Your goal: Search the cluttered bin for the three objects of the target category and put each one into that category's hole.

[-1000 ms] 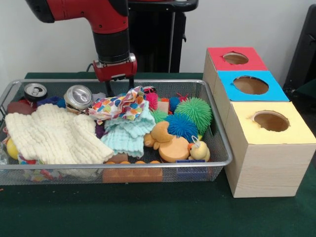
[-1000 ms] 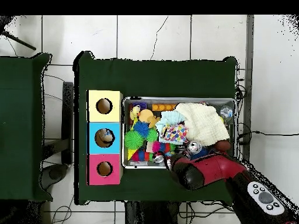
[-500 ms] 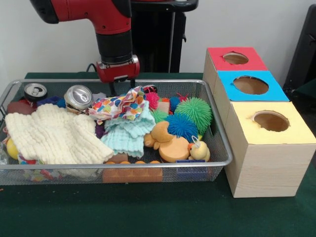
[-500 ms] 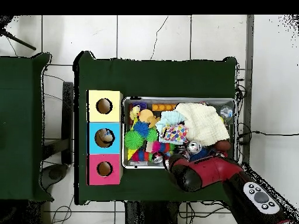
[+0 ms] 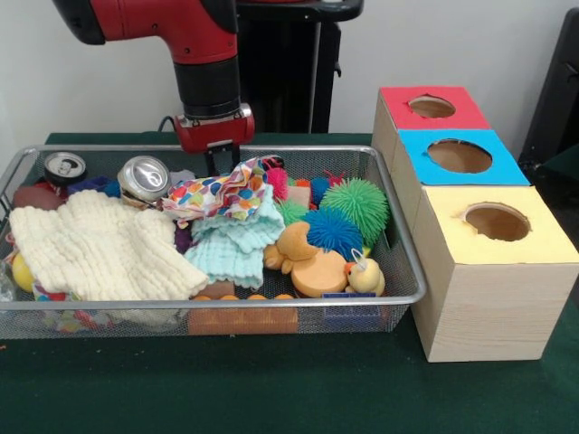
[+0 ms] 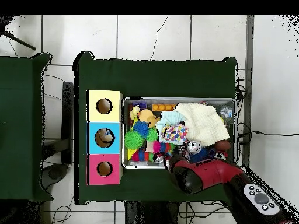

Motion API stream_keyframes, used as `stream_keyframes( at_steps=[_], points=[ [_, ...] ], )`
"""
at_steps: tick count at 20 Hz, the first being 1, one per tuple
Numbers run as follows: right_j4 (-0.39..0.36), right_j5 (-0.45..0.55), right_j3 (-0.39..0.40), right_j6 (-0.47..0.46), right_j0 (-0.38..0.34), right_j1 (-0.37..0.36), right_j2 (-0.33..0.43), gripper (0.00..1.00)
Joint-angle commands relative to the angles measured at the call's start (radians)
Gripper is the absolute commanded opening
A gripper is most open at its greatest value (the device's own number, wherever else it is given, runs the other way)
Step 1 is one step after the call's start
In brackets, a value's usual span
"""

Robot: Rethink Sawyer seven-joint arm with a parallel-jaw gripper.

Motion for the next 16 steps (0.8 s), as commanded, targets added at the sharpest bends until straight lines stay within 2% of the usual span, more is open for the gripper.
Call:
stream_keyframes(
  at_steps=[1,5,7,9,12,14,16],
  points=[
    [-0.086,0.001,-0.029,0.007,0.016,0.101,-0.055,0.0],
    [-0.057,0.038,-0.019,-0.015,0.009,0.085,-0.032,0.0],
    [-0.038,0.053,0.009,-0.027,0.002,0.04,-0.01,0.0],
    [0.02,0.106,0.07,-0.058,-0.015,-0.063,0.041,0.0],
    [0.157,0.22,0.164,-0.131,-0.045,-0.263,0.142,0.0],
    [0.222,0.273,0.19,-0.167,-0.053,-0.345,0.187,0.0],
    [0.264,0.314,0.195,-0.186,-0.058,-0.385,0.215,0.0]
  ],
)
